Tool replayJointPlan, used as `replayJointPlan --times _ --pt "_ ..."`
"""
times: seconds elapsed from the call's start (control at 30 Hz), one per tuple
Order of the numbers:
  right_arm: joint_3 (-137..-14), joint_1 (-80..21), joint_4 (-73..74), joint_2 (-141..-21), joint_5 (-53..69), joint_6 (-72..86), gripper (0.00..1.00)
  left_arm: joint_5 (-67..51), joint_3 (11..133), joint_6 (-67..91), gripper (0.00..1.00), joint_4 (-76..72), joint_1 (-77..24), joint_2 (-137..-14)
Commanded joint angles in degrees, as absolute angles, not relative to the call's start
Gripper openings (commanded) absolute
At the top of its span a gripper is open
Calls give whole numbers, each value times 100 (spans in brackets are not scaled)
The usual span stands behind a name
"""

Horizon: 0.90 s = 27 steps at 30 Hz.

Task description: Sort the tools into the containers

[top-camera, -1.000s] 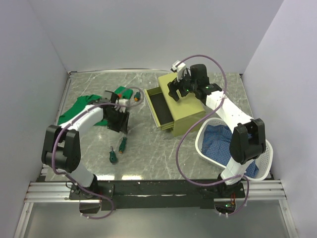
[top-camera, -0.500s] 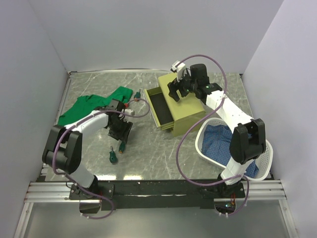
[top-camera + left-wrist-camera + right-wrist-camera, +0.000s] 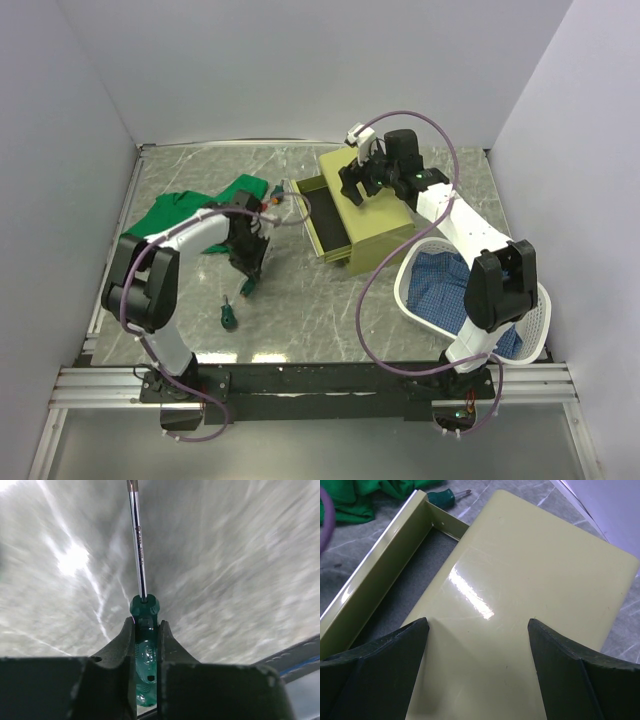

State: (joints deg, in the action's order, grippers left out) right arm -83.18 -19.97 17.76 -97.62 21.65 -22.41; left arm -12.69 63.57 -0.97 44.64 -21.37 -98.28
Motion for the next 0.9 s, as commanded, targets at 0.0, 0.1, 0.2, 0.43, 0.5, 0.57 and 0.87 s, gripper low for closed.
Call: replayJointPlan --times 0.0,0.1,0.2,0.43,0.5,0.57,0.87 --pt "-7910 -1846 3287 -9976 1819 -2136 89 -2072 7399 420 1 4413 -1618 -9361" --pt "-7919 -1828 3305 -9984 1819 -2136 89 -3285 7541 938 1 3528 -1319 -9106" --pt "-7919 -1828 3313 -9984 1811 -2144 89 -4216 7707 1744 1 2603 -1318 -9271" --pt "-7858 -1828 3305 -9870 1696 -2180 89 -5704 8252 4051 1 599 -1468 -10195" --pt "-7796 -1828 3313 -9809 1696 -2206 89 -5818 8262 4445 1 275 -1520 -10414" --pt "-7700 -1828 3296 -9756 1696 -2215 89 -5906 8183 4718 1 45 -1555 -10590" --pt "-7418 -1819 3287 -9589 1643 -2285 89 -6135 8350 5071 31 -493 -1863 -10987"
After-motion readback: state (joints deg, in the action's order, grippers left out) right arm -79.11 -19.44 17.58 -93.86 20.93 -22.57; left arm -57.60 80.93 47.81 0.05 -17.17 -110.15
